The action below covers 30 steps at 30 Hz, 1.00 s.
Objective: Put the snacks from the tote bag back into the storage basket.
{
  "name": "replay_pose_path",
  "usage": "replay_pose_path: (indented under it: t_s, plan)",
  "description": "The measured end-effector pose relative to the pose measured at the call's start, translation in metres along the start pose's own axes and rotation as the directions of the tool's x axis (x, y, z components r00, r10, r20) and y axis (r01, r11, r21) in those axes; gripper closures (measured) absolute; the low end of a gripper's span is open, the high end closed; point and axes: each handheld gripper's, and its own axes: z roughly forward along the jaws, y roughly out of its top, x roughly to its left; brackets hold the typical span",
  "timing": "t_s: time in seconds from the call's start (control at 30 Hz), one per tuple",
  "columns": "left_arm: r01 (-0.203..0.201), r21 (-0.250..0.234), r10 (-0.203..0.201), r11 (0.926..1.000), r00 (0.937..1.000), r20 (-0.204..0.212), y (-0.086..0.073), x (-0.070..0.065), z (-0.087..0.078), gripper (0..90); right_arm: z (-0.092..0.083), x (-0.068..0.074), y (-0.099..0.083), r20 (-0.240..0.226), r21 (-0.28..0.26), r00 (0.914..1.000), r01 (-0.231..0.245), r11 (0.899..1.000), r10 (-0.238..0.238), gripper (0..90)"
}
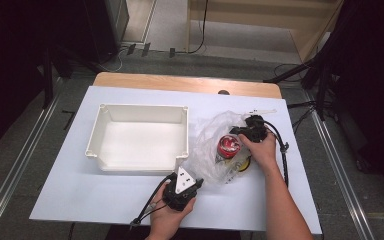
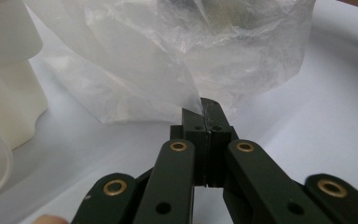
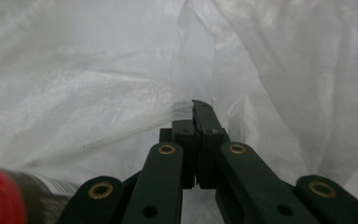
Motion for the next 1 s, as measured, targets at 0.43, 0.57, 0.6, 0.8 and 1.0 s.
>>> replay_pose_path:
  t_s: [0.43,0.57,0.6,0.8,1.0]
  plan:
    - [0.007,0.007,-0.007,1.0,0.9999,-0.007,0.0,0.0,0.001,90.0,-0.032,0.002,-0.025,0.086,-0.103,0.9963,0.016,0.995,-0.007,65.3]
    - [-0.002,0.014,0.002,0.9999,1.0,-0.007,0.001,0.0,0.001,90.0,-0.046,0.003,-0.029,0.107,-0.136,0.9942,0.023,0.99,-0.008,60.3]
    - [0.0,0.015,0.0,0.9999,1.0,-0.006,0.001,0.0,0.001,90.0,-0.05,0.003,-0.03,0.112,-0.145,0.9937,0.023,0.989,-0.006,59.1]
    - [-0.002,0.021,0.002,0.9998,1.0,-0.007,0.001,0.0,0.001,90.0,-0.074,0.014,-0.031,0.114,-0.183,0.9922,0.071,0.981,-0.05,58.5]
    - [0.001,0.0,-0.001,1.0,0.9998,-0.019,0.0,-0.001,0.0,90.0,-0.087,0.023,-0.046,0.128,-0.19,0.9914,0.05,0.98,-0.026,75.6]
